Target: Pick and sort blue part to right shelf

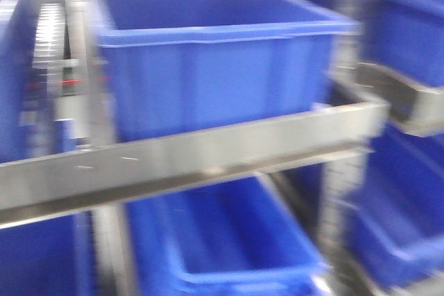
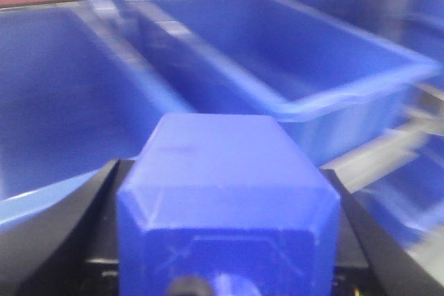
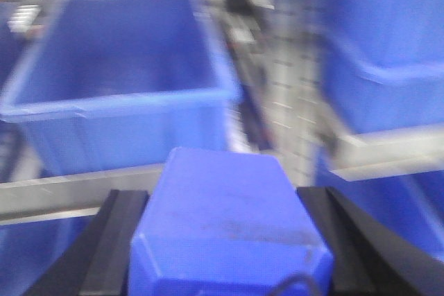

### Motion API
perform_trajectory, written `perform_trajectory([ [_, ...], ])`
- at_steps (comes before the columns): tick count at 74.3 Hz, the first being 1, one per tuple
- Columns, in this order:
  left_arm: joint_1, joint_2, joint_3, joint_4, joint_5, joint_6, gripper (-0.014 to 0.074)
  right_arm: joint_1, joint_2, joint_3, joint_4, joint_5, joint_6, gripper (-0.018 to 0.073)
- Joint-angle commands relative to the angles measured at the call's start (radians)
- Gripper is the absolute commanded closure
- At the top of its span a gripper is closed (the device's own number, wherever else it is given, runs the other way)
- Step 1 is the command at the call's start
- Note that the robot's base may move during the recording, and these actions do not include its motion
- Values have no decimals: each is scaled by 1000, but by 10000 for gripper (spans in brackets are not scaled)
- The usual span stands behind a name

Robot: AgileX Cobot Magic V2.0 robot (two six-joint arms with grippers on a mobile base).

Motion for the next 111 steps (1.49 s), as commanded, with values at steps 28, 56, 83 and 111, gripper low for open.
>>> perform_trajectory([
  [28,-9,16,-26,-4,-95,1,316,-4,18,-31,-14,-89,-5,277],
  [56,-9,16,-26,-4,-95,1,316,-4,18,-31,-14,-89,-5,277],
  [83,-9,16,-26,-4,-95,1,316,-4,18,-31,-14,-89,-5,277],
  [111,-9,16,-26,-4,-103,1,316,-4,18,-31,-14,-89,-5,277],
])
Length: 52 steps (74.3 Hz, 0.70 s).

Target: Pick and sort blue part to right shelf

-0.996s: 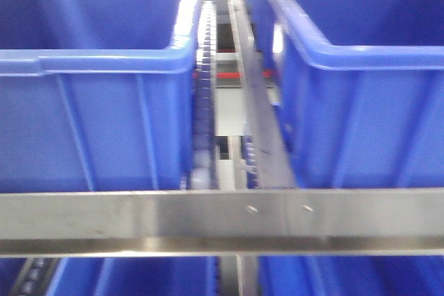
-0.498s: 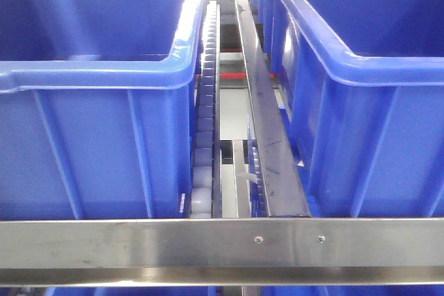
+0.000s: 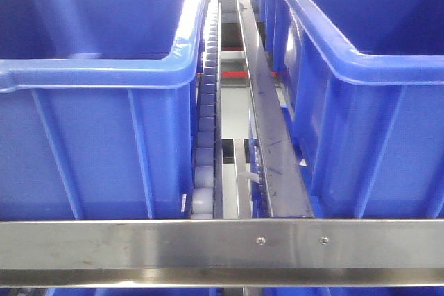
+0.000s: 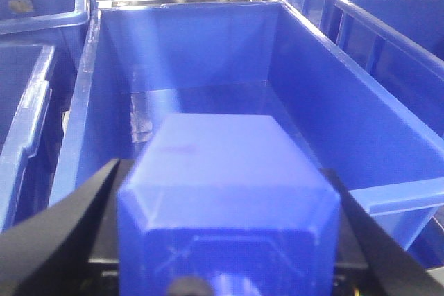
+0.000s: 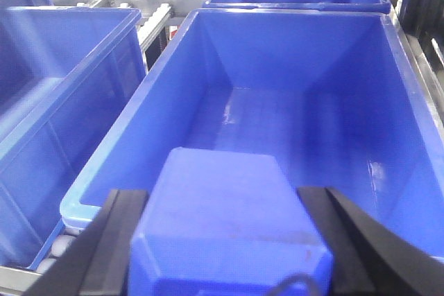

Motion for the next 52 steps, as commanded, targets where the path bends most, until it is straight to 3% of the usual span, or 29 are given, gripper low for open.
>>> perform_trajectory([
  [1,-9,16,-26,-4,-102,1,316,-4,18,-31,-14,-89,-5,277],
  [26,-9,72,-44,-4,-176,1,316,-4,18,-31,-14,-89,-5,277],
  [52,-9,668,-313,-6,-171,-37,316,-4,18,-31,-14,-89,-5,277],
])
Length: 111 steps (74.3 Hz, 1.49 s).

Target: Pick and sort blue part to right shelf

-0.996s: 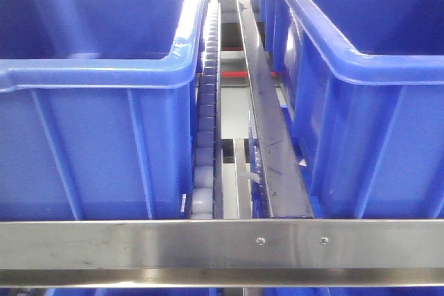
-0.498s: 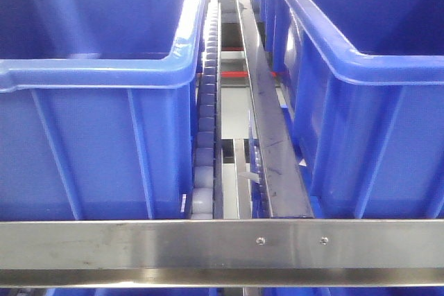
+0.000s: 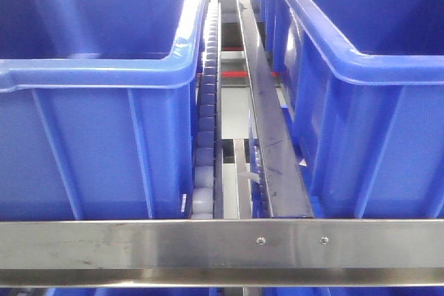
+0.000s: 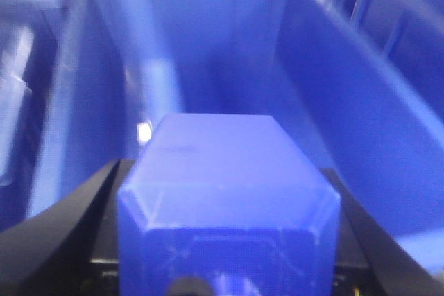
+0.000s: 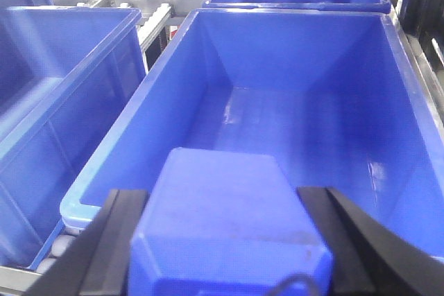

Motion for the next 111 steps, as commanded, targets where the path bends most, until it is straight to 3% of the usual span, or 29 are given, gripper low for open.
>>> perform_trajectory([
  [1,-9,150,-100,-6,-91,-23,316,-4,18,-31,-14,-89,-5,277],
  [21,-9,668,-411,-6,-47,-23,316,-4,18,-31,-14,-89,-5,277],
  [49,-9,1184,-714,-6,90,-23,316,-4,18,-31,-14,-90,-5,277],
  [72,-7,1279,-761,-6,97,-23,303,-4,18,-31,-14,-90,-5,277],
  [94,4,1279,-761,-10,106,-23,-38,-4,18,-31,-14,-90,-5,277],
  [111,4,1207,-763,-18,117,-9,-36,-4,18,-31,-14,-90,-5,277],
])
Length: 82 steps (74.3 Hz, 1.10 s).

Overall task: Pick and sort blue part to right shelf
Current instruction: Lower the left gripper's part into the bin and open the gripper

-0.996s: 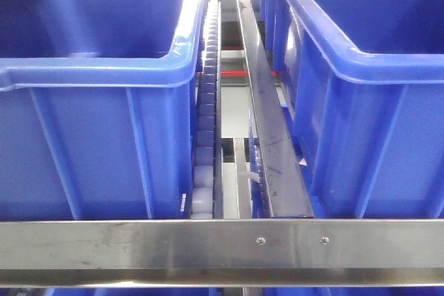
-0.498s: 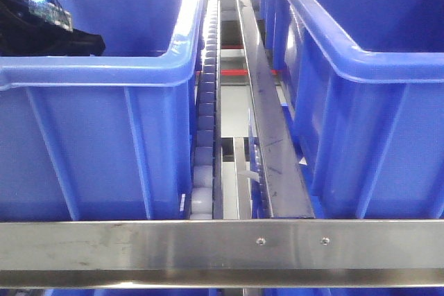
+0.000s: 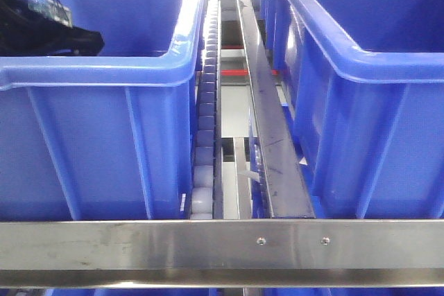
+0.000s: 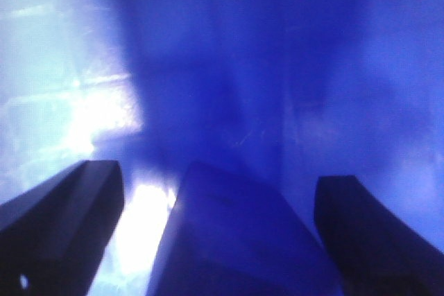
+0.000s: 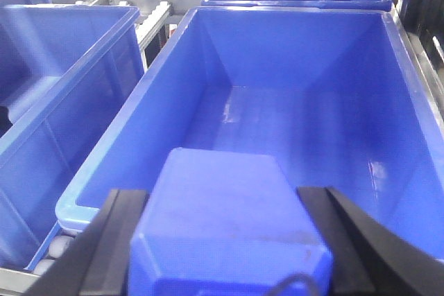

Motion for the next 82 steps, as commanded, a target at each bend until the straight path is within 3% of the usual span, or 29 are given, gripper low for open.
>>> perform_trajectory([
  [1,2,-118,-34,-11,-33,0,-27,-4,18,-31,-14,-90,-5,277],
  [24,2,-412,44,4,-67,0,252,-4,39,-31,-14,-90,-5,277],
  [44,2,-725,357,4,-220,0,465,-4,268,-42,-9,-149,-2,277],
  [64,2,-1089,674,4,-341,0,470,-4,624,-193,-3,-174,19,284],
  [82,2,-1363,806,4,-341,0,470,-42,928,-405,-1,-133,19,284],
])
